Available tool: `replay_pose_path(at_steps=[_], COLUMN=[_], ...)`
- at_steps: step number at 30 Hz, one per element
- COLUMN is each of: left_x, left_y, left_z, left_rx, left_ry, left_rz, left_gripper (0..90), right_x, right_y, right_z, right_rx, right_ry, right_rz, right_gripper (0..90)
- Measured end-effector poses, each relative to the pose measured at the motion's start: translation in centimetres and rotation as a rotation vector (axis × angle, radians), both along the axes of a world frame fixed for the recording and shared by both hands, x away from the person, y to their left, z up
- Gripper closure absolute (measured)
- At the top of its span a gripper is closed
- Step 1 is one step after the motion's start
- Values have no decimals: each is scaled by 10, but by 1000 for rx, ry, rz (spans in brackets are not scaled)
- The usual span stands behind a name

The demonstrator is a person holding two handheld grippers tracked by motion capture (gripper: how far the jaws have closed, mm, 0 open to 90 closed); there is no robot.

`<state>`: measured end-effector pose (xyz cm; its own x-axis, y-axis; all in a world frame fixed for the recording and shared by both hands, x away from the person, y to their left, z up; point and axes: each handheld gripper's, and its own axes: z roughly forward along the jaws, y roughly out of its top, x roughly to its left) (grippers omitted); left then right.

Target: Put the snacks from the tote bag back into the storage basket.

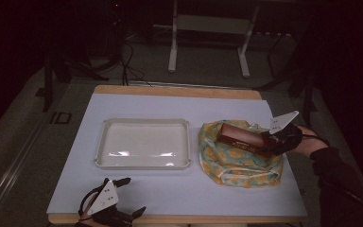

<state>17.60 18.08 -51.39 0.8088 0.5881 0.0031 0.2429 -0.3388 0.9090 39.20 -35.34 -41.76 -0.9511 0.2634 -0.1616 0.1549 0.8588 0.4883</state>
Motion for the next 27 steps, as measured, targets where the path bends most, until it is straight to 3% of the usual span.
replay_pose_path(at_steps=[11, 17, 27], left_x=[0, 0, 0], left_y=[0, 0, 0], left_z=[0, 0, 0], left_rx=[-1, -3, -4], left_ry=[2, 2, 5], left_rz=[-3, -7, -9], left_gripper=[0, 0, 0], right_x=[2, 4, 5], right_y=[11, 24, 45], right_z=[21, 36, 47], right_rx=[4, 7, 7], right_ry=[-32, -53, -71], right_rz=[16, 40, 83], right_gripper=[431, 431, 431])
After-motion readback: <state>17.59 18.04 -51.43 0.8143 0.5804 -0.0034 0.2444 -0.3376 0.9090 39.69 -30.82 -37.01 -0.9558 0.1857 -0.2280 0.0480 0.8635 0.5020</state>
